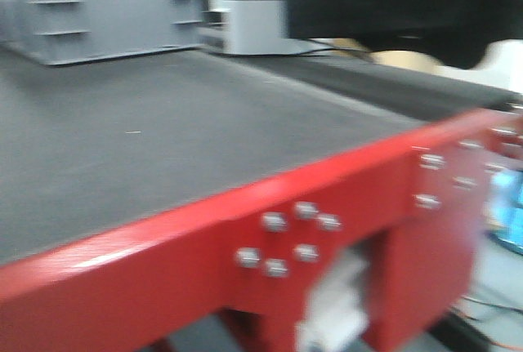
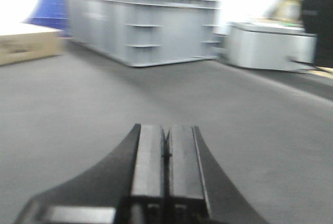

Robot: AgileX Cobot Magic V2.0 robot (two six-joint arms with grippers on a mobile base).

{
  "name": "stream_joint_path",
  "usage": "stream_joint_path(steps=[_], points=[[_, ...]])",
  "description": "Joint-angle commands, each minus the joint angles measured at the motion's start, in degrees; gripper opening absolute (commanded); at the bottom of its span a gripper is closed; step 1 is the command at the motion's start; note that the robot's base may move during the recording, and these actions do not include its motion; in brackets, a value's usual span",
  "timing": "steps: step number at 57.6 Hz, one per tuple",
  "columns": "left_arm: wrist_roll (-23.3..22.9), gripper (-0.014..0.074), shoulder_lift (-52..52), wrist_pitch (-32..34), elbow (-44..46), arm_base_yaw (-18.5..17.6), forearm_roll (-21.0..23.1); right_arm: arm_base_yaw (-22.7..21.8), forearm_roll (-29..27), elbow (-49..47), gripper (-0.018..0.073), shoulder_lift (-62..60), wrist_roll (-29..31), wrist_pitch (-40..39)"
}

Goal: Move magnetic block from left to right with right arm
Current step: 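Turn the base past the black chair toward the other table, then stop at the table near the cardboard boxes, cube held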

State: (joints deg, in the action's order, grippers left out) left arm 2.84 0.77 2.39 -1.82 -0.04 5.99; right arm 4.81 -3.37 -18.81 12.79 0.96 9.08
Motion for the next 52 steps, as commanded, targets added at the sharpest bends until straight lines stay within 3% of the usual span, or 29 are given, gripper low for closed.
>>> stream_joint_path(steps=[1,52], points=[[0.14,-0.0126,0.54,5.20,-0.54,-0.30,0.27,-0.21,-0.14,-1.82,0.0341,0.58,0.30,-5.10],[0.14,-0.0126,0.54,5.20,-0.54,-0.30,0.27,-0.21,-0.14,-1.82,0.0341,0.58,0.30,-5.10]])
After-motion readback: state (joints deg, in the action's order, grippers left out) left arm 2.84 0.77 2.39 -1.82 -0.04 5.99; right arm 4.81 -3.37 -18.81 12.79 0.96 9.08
